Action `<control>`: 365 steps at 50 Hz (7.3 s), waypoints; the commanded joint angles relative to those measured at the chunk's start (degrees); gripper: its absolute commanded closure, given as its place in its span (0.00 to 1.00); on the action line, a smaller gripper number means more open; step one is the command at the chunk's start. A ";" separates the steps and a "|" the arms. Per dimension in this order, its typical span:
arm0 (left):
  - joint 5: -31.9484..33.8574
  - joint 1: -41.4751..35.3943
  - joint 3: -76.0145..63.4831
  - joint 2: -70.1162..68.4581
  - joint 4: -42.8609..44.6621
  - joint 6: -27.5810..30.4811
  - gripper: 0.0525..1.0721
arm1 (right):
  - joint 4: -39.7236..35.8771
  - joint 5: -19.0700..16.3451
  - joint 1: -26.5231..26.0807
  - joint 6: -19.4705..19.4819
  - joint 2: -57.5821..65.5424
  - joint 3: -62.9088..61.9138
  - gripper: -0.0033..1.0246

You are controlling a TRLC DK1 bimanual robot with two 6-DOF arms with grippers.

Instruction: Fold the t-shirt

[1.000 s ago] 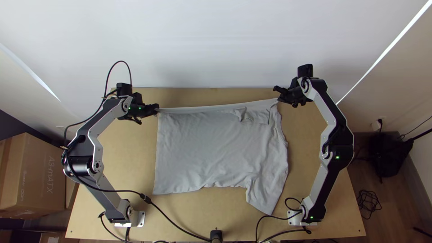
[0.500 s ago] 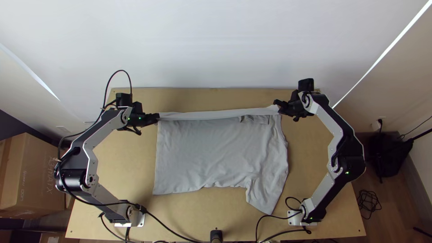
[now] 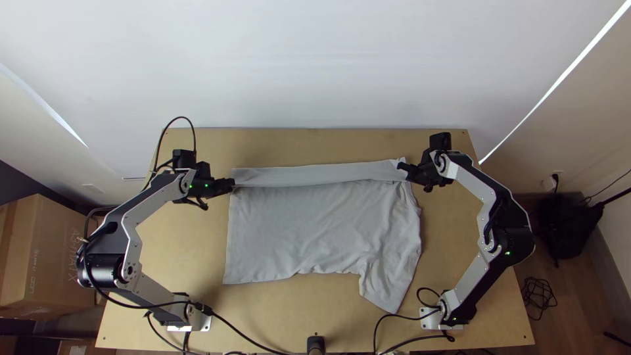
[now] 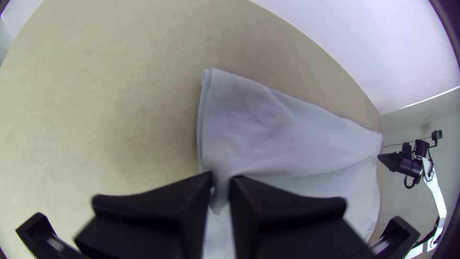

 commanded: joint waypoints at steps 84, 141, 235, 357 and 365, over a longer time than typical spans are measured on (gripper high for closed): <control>1.39 7.32 -3.20 -31.95 -17.10 9.07 0.05 | -40.98 -7.49 20.19 8.18 -44.10 -42.04 0.13; -15.75 -13.07 -6.81 -28.96 -54.63 34.38 0.05 | -34.12 -6.96 32.40 5.19 -36.37 -40.63 0.97; -15.58 -20.80 -15.51 -24.04 -42.50 30.34 0.97 | -37.99 -0.19 9.99 -10.72 -38.22 -32.11 0.97; -11.09 -4.54 44.52 24.47 -41.18 29.81 0.97 | -34.56 -3.27 3.05 -4.65 24.98 47.70 0.97; -9.95 -3.66 43.99 24.47 -39.86 29.28 0.97 | -34.56 -3.09 2.70 -3.78 26.91 49.37 0.97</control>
